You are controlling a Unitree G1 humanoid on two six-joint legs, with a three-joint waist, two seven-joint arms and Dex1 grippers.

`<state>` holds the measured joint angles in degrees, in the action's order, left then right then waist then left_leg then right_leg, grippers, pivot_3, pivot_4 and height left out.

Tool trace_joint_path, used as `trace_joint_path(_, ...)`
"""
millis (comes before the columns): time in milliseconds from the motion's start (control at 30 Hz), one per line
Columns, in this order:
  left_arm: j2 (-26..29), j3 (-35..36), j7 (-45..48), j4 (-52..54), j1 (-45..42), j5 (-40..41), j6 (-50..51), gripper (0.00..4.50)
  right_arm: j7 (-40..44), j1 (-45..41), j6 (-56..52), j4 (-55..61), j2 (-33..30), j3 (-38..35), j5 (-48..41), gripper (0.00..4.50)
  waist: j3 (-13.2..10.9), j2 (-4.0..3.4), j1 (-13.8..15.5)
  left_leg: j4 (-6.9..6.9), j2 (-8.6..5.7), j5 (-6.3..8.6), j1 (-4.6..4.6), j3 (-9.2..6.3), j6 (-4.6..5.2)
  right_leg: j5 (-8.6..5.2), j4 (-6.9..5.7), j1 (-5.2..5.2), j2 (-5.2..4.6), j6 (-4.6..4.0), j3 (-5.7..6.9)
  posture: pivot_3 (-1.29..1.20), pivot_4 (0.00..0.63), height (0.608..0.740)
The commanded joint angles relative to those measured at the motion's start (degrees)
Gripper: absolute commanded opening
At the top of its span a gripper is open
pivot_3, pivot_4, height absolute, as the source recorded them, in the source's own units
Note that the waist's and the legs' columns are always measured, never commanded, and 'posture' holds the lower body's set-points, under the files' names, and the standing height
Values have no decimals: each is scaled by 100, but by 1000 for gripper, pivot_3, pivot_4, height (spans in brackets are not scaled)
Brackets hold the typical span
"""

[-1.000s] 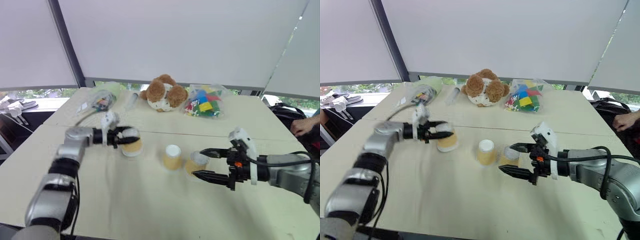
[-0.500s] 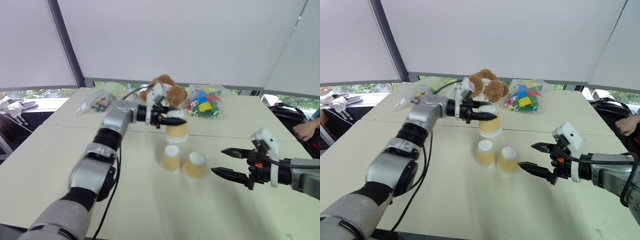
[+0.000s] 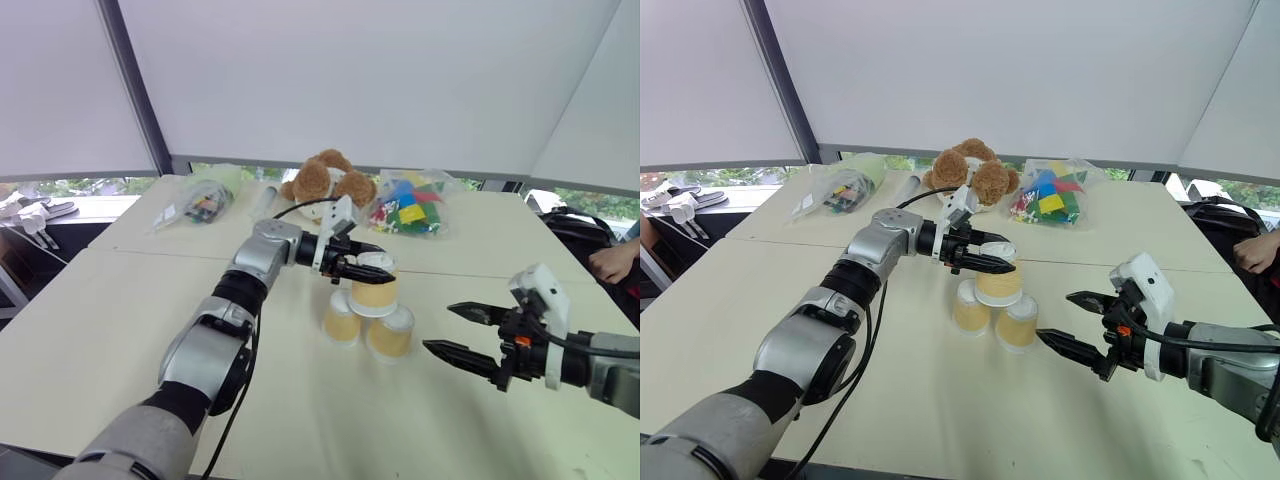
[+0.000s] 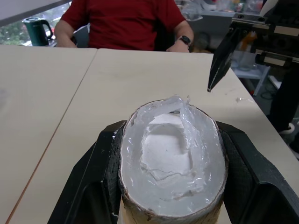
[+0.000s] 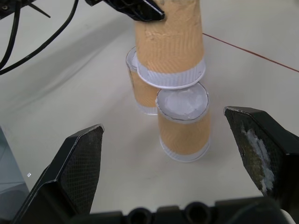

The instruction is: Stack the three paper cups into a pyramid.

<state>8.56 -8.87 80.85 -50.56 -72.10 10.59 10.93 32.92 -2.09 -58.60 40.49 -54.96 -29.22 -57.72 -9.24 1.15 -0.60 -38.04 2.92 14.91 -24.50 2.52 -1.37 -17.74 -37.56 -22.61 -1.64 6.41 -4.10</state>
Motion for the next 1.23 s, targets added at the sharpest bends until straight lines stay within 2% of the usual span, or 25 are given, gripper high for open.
trace_joint_path(33, -37, -19, 60, 174, 19, -24, -71, 2103, -75, -41, 146, 110, 49, 39, -50, 4500, 0, 0, -1, 0, 0, 0, 0, 0, 0, 0, 0, 0, 0, 0, 0, 0, 150, 740)
trace_joint_path(100, -53, -31, 48, 183, 58, -48, -134, 2103, -98, -59, 178, 90, 59, 99, -33, 4500, 0, 0, -1, 0, 0, 0, 0, -1, 0, 0, 0, 0, 0, 0, 0, 0, 150, 740)
trace_joint_path(267, -81, -45, 37, 256, 123, -50, -229, 4476, -80, -46, 252, 32, 42, 154, 4, 4500, 0, 0, 3, -1, 0, 0, 1, -1, 0, 0, 0, 2, 0, 0, 0, 0, 150, 740)
trace_joint_path(667, 208, 360, 90, 893, -132, 483, 538, 4476, 105, -71, 439, -213, 8, 360, 191, 4500, 0, -1, -2, -1, 0, 0, 1, -2, 0, 0, -1, 1, 1, 0, 0, 0, 150, 740)
trace_joint_path(767, 595, 659, 68, 761, -503, 613, 574, 4476, 212, -77, 530, -365, 31, 397, 261, 4500, 0, 0, -12, -1, 0, 0, 0, -2, 0, 0, -3, -1, 2, 0, 0, 0, 150, 740)
trace_joint_path(867, 1317, 1032, -72, 863, -616, 739, 894, 4476, 311, 97, 626, -502, 113, 130, 252, 4500, 1, -2, -35, 0, 0, 0, 1, -2, 0, 0, -5, -3, 4, 1, -1, 0, 150, 740)
trace_joint_path(933, 1868, 1123, -130, 1254, -272, 750, 1259, 4476, 412, 257, 721, -584, 135, -38, 313, 4500, 7, -12, -57, 6, 2, 0, 8, -2, 0, 0, -7, -3, 6, 1, -4, 0, 150, 740)
trace_joint_path(1067, 2947, 1345, -688, 2926, 1617, 637, 1847, 4476, 580, 525, 929, -851, 198, -218, 498, 4500, 19, -34, -53, 10, 4, 0, 28, -3, 0, -1, -35, -1, 6, 1, -11, 0, 150, 740)
trace_joint_path(1133, 3227, 1711, -1102, 4049, 2780, 896, 2452, 4476, 654, 582, 1029, -1065, 211, -199, 645, 4500, 13, -23, -30, 5, 8, -2, 34, -10, -3, -1, -45, 3, 5, 0, -16, 0, 150, 740)
trace_joint_path(1233, 3244, 2269, -1756, 5460, 4327, 1273, 3241, 4476, 784, 472, 1133, -1356, 225, 48, 789, 4500, 8, -14, 0, -7, 22, -11, 21, -18, -19, -2, -43, 4, -8, -1, -17, 0, 150, 740)
